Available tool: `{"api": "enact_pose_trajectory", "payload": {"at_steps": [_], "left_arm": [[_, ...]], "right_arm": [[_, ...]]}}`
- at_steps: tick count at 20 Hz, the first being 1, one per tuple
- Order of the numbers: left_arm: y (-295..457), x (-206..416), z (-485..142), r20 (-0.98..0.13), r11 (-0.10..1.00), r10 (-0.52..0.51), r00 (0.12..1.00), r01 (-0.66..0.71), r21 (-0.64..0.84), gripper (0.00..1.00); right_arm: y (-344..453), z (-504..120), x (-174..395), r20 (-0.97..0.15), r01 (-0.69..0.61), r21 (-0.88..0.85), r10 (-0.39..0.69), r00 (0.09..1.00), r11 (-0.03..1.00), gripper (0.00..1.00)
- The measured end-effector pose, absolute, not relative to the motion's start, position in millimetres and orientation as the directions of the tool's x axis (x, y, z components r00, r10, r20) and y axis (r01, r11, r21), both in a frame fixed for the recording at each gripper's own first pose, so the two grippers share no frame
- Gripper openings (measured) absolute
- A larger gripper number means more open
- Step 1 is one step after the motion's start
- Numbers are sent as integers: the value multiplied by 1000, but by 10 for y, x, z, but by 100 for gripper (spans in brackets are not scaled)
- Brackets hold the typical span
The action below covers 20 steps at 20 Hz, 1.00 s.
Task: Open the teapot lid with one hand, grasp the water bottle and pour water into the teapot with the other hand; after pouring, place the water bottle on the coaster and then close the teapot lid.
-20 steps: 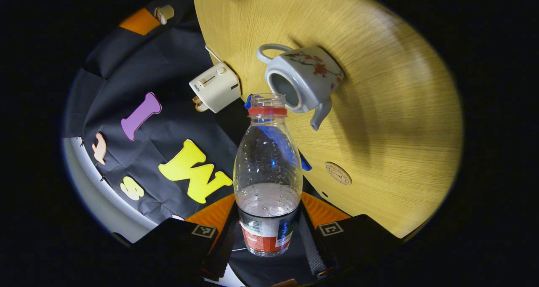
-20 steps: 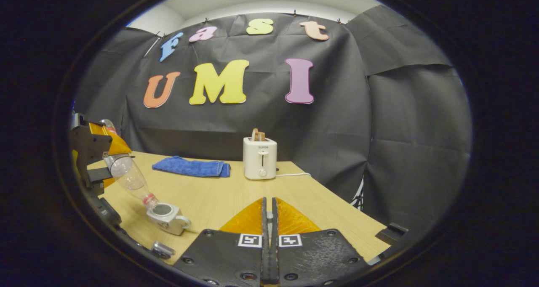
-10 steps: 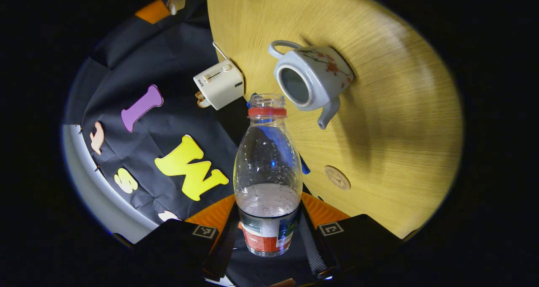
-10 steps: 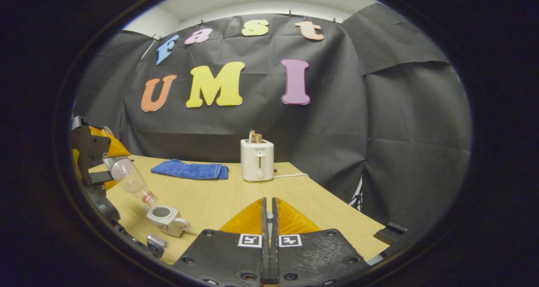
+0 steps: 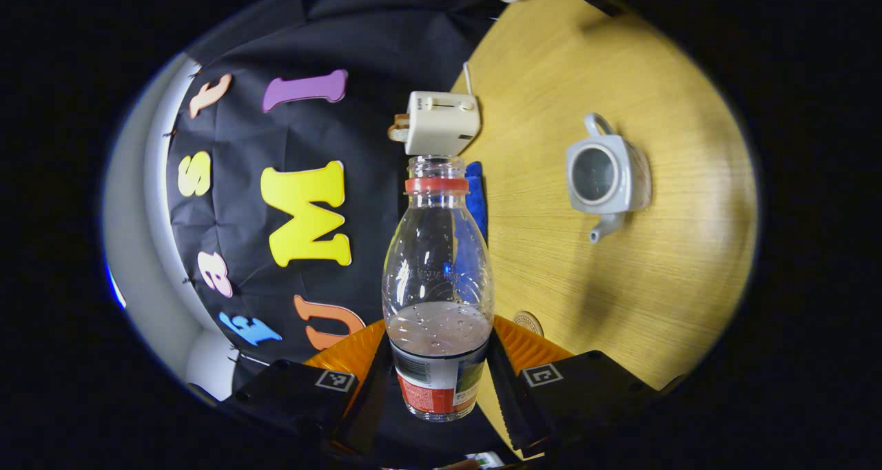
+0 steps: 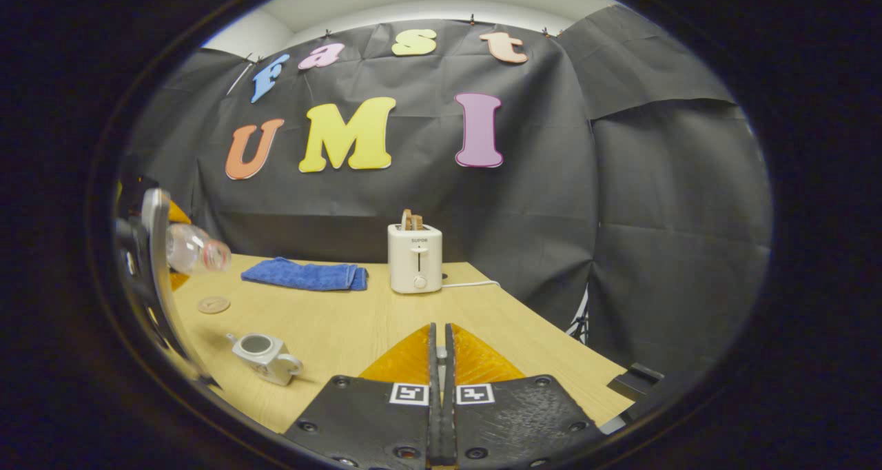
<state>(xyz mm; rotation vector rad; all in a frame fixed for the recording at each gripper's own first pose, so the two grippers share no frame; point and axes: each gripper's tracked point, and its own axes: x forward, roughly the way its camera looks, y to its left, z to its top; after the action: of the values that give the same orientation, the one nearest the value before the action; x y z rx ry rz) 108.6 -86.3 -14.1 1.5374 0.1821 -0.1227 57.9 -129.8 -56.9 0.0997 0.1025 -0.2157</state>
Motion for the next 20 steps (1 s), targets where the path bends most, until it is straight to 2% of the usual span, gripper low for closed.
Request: {"api": "enact_pose_trajectory", "payload": {"at_steps": [4,5,7,10,15,20], "left_arm": [[-794,1155,71,-193,406,-2,981,177,897,73],[-794,1140,122,-182,482,-8,983,164,860,76],[-729,1176,223,-153,600,7,988,118,791,72],[-585,1233,294,-119,751,22,993,62,657,73],[-443,1394,221,-75,937,-2,997,28,349,73],[-265,1579,-96,-106,986,-12,994,30,166,74]], "right_arm": [[-1254,-591,594,-117,214,79,-204,972,974,0],[-1236,-602,601,-119,213,75,-203,972,974,0],[-1184,-618,604,-126,200,80,-189,974,976,0],[-1140,-606,608,-126,181,94,-168,978,979,0],[-1140,-635,624,-129,187,88,-175,976,978,0],[-1092,-726,650,-151,182,89,-168,974,979,0]]}}
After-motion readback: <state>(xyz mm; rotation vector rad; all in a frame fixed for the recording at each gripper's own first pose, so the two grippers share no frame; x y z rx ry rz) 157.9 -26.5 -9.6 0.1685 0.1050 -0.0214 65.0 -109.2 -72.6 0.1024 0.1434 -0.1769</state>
